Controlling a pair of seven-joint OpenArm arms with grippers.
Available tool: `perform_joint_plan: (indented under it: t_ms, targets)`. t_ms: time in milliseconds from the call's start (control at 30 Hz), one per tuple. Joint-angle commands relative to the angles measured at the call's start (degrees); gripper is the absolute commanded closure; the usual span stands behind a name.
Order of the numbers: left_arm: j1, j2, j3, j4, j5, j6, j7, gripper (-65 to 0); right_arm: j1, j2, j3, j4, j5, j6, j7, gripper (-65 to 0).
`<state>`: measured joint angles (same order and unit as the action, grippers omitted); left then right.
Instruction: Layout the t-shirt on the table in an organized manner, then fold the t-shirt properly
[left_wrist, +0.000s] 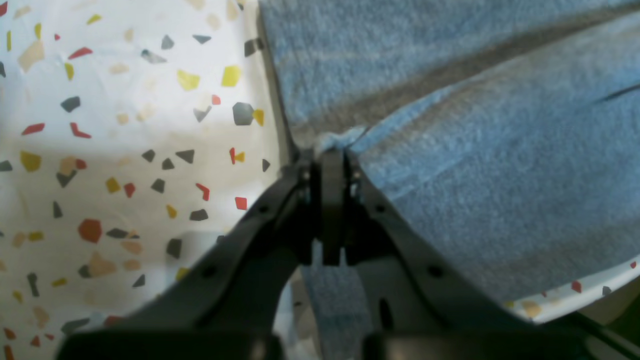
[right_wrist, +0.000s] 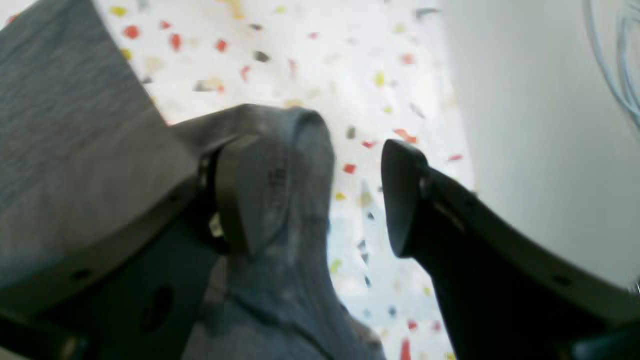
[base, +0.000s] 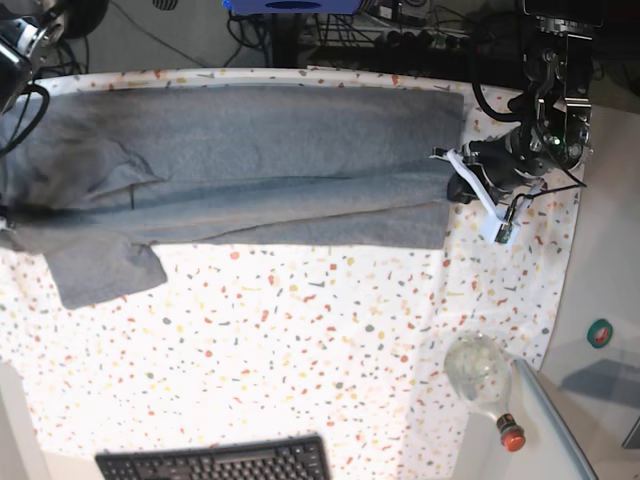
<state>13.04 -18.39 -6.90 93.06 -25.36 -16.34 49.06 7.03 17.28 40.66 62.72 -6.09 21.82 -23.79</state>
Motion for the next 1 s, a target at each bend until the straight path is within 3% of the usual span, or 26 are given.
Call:
perform_joint_plan:
  t_ms: [0,200,467,667,800,900,967]
  targets:
    - [-0.33,-0.73,-0.18,0.09,0.00,0.38,-0.75,0.0,1.37,1.23,-0.09,2.29,0.68,0.11,1.07,-32.3]
    - [0.46,-0.55,-0.18,-0.18,0.00,0.38,-0.75,0.0,1.37,1.05,-0.62,4.23,0.59,-0.15,-4.12,-23.3]
    - [0.72,-0.46,-0.18,0.09,0.00,0.38,-0.75,0.0,1.37,0.96,-0.71,4.23,0.68,0.37,-4.82,-23.1]
    - [0.72,-0.64,-0.18,-0.18,0.00,0.38,-0.75,0.0,2.78,-0.97,-0.80,4.14,0.68,10.40,-4.82,-22.8]
    - [0.54,-0.64,-0.18,-0.18,0.00,0.38,-0.75,0.0,11.21,-1.59,-1.41,-4.48,0.50,13.91,-4.65,-27.8]
    - [0.54,-0.64,-0.18,-0.09,0.00,0.38,-0.75,0.0,19.13,0.96,-7.21,-16.34,-0.55,11.45,-3.94,-38.0]
    - [0.54,-0.64,-0.18,-0.09,0.00,0.38,-0.75,0.0,23.70,1.49,-11.87,-24.52,-1.87,8.37,0.27,-40.5]
